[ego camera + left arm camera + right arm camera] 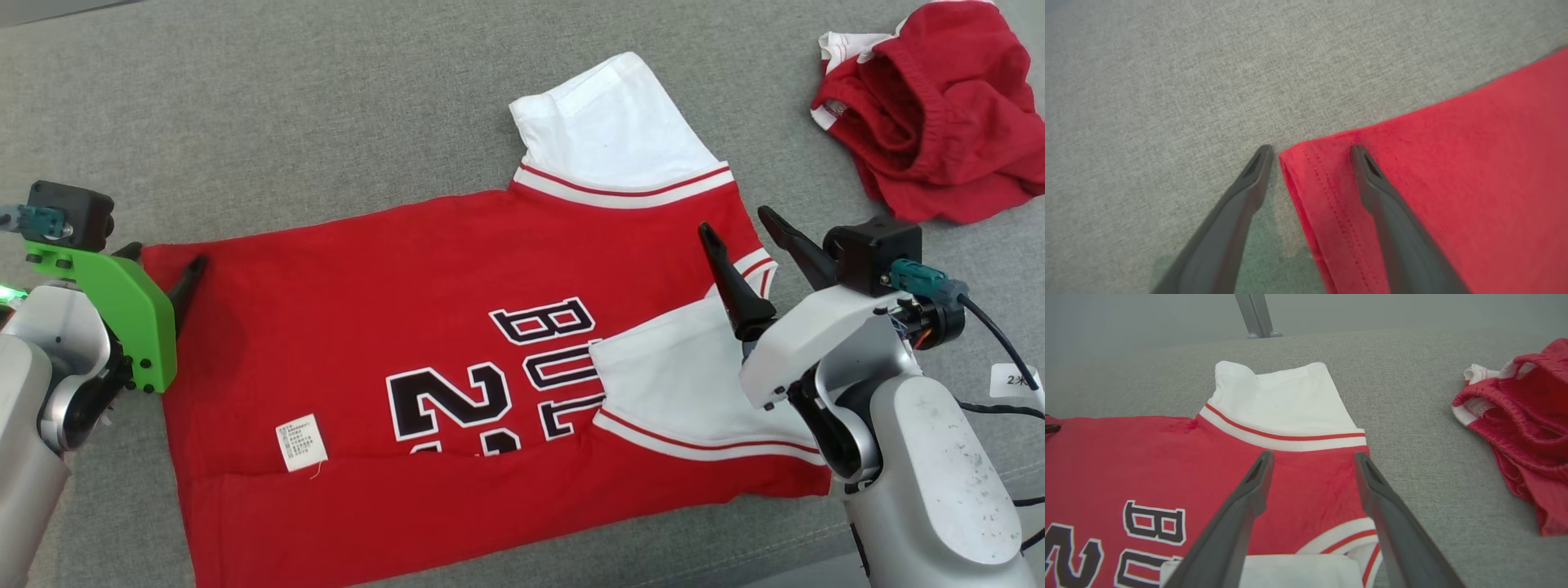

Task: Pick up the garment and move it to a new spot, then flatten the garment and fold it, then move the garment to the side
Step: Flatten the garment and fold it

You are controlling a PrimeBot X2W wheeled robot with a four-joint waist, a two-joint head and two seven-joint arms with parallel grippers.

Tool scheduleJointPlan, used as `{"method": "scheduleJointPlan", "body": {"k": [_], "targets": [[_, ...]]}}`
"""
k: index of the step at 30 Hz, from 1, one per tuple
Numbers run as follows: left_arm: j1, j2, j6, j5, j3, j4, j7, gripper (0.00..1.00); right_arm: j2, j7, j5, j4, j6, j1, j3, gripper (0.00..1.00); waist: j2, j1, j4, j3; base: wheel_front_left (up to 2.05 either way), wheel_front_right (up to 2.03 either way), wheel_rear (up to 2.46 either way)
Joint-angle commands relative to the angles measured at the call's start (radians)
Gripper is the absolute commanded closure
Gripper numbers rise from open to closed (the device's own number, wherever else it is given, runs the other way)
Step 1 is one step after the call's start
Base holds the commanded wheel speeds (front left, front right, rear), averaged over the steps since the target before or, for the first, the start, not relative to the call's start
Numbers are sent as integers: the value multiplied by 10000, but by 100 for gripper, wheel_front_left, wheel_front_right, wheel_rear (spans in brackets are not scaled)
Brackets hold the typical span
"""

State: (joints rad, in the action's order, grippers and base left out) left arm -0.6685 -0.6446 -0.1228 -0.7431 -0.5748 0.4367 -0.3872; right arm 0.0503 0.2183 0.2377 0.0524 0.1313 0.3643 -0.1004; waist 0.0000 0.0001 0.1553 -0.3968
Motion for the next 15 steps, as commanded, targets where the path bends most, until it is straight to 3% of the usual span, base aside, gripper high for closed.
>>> {"method": "scheduleJointPlan", "body": {"k": [1,2,4,6,7,8,15], "targets": [[-130,73,-29,-38,-90,82,-114,0,85,-13,41,46,-13,124,-10,0,0,-1,-5,-20,0,0,0],[-148,86,-33,-53,-124,84,-151,11,105,9,53,50,-13,170,-16,0,0,-1,-10,-25,0,0,0],[-170,122,-41,-90,-185,74,-185,54,192,66,75,53,-13,285,-34,0,0,-1,-33,-29,0,0,0],[-219,154,-45,-128,-193,3,-75,74,295,121,74,86,-13,451,-43,0,0,-1,-72,-25,0,0,0],[-258,172,-48,-141,-177,-44,17,93,366,173,54,123,-13,573,-50,0,0,-1,-98,-22,0,0,0],[-296,194,-51,-165,-155,-85,98,100,435,216,43,170,-13,709,-58,0,0,-1,-129,-19,0,0,0],[-486,312,-57,-154,-193,-474,376,100,1066,869,-150,1125,-13,2438,-98,0,0,-1,-581,-96,0,0,0]]}}
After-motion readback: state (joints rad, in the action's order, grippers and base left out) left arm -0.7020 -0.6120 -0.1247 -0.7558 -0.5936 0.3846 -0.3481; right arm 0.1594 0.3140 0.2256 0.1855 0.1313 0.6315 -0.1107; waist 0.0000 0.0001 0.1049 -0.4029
